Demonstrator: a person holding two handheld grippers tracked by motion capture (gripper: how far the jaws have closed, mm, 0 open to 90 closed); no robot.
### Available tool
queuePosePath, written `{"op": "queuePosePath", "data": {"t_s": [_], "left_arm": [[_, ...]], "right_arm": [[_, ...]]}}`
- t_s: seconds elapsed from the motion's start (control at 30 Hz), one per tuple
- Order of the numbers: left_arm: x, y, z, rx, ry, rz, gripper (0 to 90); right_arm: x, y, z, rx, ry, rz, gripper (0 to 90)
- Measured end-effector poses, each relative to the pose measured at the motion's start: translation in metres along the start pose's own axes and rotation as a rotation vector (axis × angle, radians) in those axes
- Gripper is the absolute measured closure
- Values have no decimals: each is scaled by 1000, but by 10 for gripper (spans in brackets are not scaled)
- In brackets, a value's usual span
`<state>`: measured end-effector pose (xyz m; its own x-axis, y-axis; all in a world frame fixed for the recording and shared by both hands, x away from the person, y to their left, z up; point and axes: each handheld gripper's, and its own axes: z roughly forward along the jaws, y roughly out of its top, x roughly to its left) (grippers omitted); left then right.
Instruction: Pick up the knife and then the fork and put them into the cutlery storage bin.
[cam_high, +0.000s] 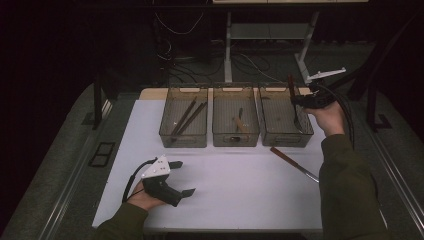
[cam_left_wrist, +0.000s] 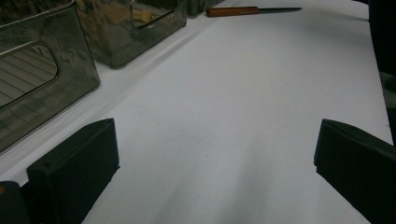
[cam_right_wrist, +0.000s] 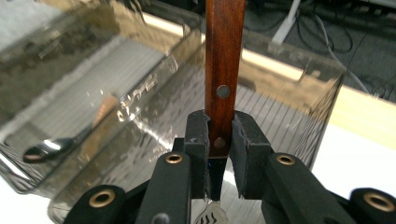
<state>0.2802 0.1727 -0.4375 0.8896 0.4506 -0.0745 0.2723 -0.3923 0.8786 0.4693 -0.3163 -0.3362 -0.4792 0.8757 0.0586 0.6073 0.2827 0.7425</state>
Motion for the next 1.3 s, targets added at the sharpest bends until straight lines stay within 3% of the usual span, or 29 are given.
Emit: {"op": "queuePosePath", "data": {"t_s": [0.27,0.7,0.73,0.8,0.9,1.1,1.3], "left_arm": [[-1,0,1,5,-4,7,0],[-2,0,3,16,-8,12,0],[-2,0,3,18,-7,12,0],[-3,0,3,20,-8,13,0],[-3,0,3,21,-10,13,0],[-4,0,3,25,-9,16,0],[-4,1,2,25,-3,19,0]], "right_arm": [[-3,-17,18,67,-9,20,774],[-7,-31,31,119,-18,42,768],[-7,-31,32,121,-20,45,755],[-5,-31,34,127,-30,38,612],[-3,-28,30,108,-41,34,504],[5,-26,11,54,-17,28,406],[15,-32,-14,-4,47,16,342]]}}
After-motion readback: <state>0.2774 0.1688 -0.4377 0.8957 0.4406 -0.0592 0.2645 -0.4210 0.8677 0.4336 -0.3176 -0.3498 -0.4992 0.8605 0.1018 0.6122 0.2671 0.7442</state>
